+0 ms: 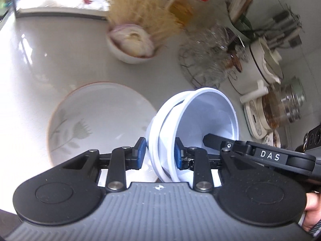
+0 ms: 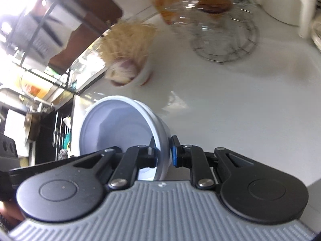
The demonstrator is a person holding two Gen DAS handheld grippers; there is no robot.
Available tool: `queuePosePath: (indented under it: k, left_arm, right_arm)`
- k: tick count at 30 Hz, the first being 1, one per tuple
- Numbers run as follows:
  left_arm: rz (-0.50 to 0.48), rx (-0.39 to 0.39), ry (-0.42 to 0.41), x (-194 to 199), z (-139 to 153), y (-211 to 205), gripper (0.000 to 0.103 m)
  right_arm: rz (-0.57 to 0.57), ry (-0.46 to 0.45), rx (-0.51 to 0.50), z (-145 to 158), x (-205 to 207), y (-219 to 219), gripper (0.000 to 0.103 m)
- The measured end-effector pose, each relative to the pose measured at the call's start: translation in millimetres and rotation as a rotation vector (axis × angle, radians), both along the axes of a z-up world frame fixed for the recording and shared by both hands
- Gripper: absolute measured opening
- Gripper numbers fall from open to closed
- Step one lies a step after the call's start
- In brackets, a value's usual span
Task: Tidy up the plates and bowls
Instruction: 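Lift the bowl stack with both grippers and carry it over the plate stack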
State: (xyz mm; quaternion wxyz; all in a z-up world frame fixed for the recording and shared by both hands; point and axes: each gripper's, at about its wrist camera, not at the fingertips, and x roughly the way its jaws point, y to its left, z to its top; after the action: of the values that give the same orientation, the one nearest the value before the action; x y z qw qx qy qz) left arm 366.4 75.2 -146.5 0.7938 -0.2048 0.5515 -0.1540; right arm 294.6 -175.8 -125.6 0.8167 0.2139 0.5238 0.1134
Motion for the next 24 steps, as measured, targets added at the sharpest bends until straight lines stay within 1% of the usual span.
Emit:
queuePosePath:
  k: [3,7,12,15,17,20,24]
  left_arm:
    - [0.037,0.001,-0.006,-4,-2,17,0.033]
    - [0.075,0.014,-0.017,-6,-4,37,0.033]
    - [0.111,0.03,-0.01,-7,-16,56,0.033]
    - [0.124,0.041,0.007,-6,-26,59,0.033]
    - [0.121,0.065,0.02,-7,-31,61,0.033]
    - [0.101,0.102,0.014,-6,-36,57,0.033]
    - [0.105,0.097,0.018,-3,-44,59,0.033]
  right_arm:
    - [0.043,-0.004,-0.006,-1,4,15,0.017]
    - [0.069,0.005,-0.001,-8,9,36,0.017]
    - [0.105,0.033,-0.009,-23,14,56,0.017]
    - [0.124,0.052,-0.026,-33,16,65,0.017]
    - [0.133,0.068,-0.036,-38,16,70,0.017]
    - [0.143,0.077,-0.055,-45,17,76,0.017]
    - [0.134,0.077,-0.065,-49,19,79,0.018]
